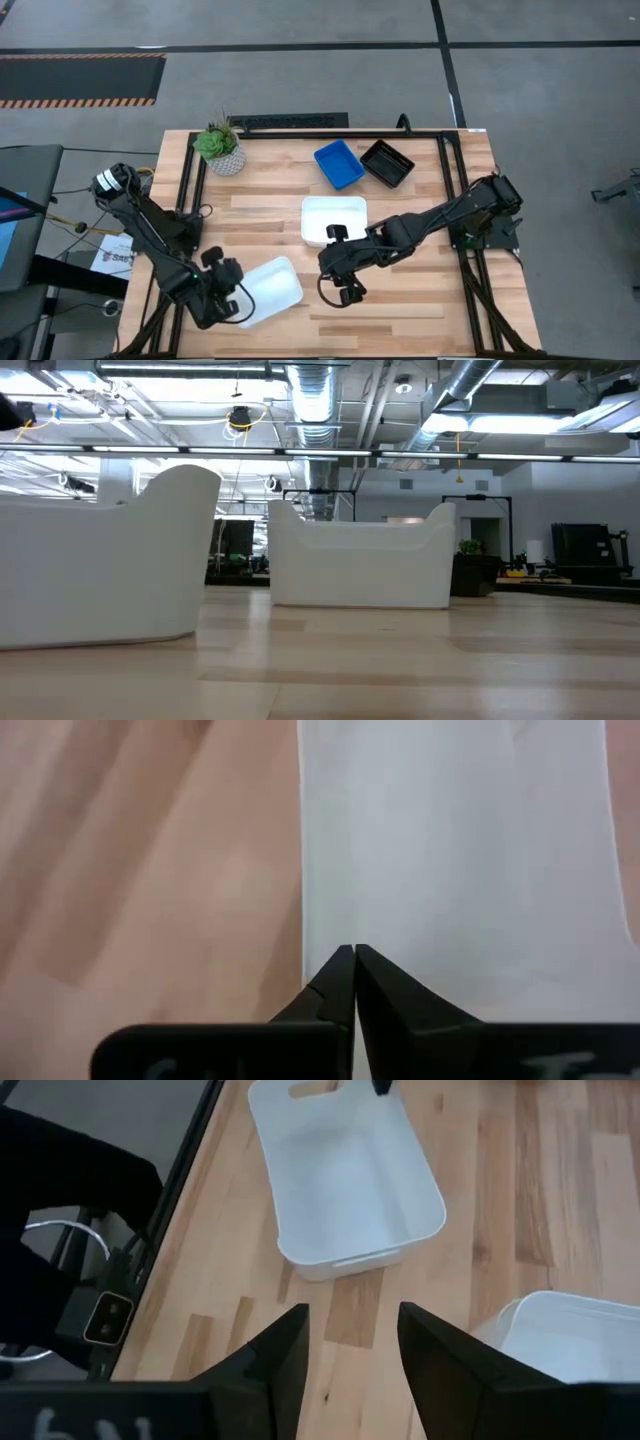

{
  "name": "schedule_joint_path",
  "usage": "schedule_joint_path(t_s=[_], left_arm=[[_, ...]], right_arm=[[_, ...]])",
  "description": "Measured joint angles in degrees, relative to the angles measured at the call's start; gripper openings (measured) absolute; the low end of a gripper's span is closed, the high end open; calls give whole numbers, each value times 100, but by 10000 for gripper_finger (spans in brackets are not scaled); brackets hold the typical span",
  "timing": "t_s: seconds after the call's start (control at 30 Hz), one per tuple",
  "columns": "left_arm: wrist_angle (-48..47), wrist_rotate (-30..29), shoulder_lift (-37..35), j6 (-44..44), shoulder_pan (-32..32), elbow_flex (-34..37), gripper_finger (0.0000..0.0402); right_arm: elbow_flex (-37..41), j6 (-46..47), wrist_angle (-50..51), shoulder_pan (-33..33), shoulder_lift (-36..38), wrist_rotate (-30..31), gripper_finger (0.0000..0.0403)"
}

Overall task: Stack baskets by color
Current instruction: Stack the white bin on top of the stacked white bins

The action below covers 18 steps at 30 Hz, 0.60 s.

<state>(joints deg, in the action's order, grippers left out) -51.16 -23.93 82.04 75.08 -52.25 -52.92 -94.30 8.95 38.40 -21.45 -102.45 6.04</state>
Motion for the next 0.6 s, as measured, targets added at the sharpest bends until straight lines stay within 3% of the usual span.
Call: schedule_joint_path(t_s=[0.17,0.37,0.6], left_arm=[[-285,-181,6,-186,159,-215,0],[-1773,347,7,1755,-340,-1188,0],[-1829,1347,290,3319,-919,-1467,0]], right_arm=[[145,0,-130,27,4,0,178],[374,17,-159,80,2,2,174],[371,-24,-352,89,2,0,176]])
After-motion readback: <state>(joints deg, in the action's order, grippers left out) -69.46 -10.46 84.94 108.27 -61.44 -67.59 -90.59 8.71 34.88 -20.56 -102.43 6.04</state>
